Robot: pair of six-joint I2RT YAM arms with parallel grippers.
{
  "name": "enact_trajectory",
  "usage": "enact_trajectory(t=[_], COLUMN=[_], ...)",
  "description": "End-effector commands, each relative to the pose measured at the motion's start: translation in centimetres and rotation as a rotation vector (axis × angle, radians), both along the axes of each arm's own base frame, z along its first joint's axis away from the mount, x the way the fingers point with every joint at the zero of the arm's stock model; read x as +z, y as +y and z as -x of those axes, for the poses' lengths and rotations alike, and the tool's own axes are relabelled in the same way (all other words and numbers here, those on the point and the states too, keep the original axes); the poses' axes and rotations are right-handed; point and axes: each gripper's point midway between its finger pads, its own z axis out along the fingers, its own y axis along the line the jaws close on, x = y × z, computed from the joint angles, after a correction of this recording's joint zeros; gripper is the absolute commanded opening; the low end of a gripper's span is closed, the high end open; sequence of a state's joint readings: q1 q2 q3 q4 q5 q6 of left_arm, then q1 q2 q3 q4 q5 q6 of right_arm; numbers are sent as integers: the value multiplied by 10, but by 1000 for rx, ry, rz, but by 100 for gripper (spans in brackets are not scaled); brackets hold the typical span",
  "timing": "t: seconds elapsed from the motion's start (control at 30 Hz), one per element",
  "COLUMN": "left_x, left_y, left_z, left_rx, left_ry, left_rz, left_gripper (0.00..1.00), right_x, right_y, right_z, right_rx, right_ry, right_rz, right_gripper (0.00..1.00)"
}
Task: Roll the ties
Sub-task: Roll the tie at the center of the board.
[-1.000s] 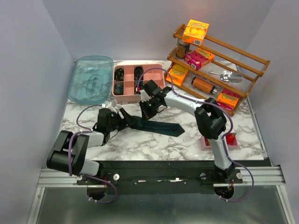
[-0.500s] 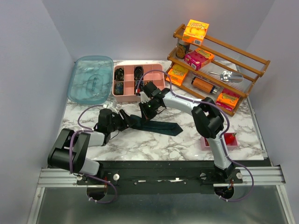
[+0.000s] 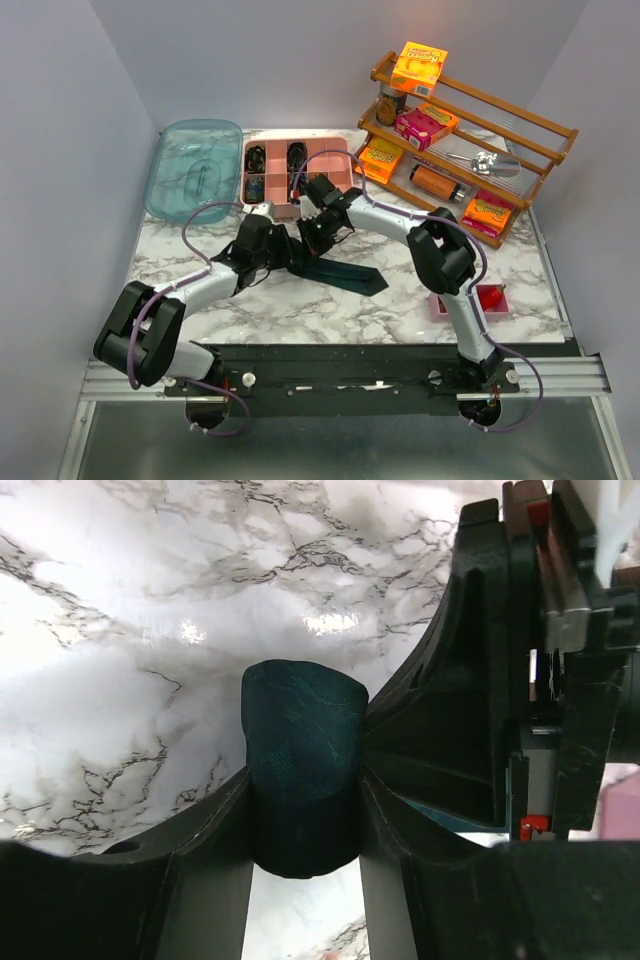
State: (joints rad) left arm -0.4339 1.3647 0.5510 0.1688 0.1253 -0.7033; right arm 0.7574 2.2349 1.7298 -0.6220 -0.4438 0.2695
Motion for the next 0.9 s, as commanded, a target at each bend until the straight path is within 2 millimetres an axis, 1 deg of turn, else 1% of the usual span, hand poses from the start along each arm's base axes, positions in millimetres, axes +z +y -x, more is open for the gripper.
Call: enact_trajectory(t=[0.0,0.03,0.07,0.1,0.17,0.27,0.3,0.33,0.37,0.43,0.47,0.53,0.57,0.6,0.67,0.7,0.77,0.8,0.87], left_x=[-1,3,5,2,3,0,-2,-1,-1,0,0,1,1,-1,2,1,3,3,3], left_y=[2,-1,0,0,-2,5,12,15,18,29,32,40,42,45,51,52,53,58,58], left_z=[5,3,0,4,4,6,6,6,8,9,10,13,14,18,18,21,21,22,22], left_rx=[1,-5,9,4,-1,15,31,38,43,70,79,99,103,105,131,129,143,158,163], left_ry=[0,-16,-29,-17,-24,-19,-16,-18,-18,-18,-18,-12,-10,0,-8,-6,-7,-5,-3], left_rz=[-173,-181,-197,-217,-241,-301,-339,-355,-371,-412,-425,-457,-465,-483,-508,-527,-553,-589,-626], left_gripper=[49,49,49,49,49,49,49,49,49,49,49,49,49,49,49,49,49,49,49], right_x=[3,3,3,2,3,8,9,12,20,26,36,44,48,56,62,68,70,68,69], right_y=[19,19,19,20,20,19,18,16,16,11,10,5,2,1,-4,-7,-12,-16,-23], right_z=[1,1,2,1,1,0,-1,-1,-4,-8,-10,-14,-15,-17,-21,-23,-26,-26,-29], right_rx=[26,26,26,24,24,20,16,13,9,-7,-13,-28,-38,-43,-57,-63,-73,-81,-92], right_ry=[16,18,20,20,19,7,-4,-11,-32,-61,-79,-94,-96,-111,-124,-141,-144,-146,-149], right_rz=[-57,-56,-57,-57,-58,-58,-53,-50,-55,-44,-52,-53,-55,-64,-65,-66,-57,-47,-40], right_gripper=[1,1,1,1,1,1,1,1,2,2,2,2,2,2,2,2,2,2,2])
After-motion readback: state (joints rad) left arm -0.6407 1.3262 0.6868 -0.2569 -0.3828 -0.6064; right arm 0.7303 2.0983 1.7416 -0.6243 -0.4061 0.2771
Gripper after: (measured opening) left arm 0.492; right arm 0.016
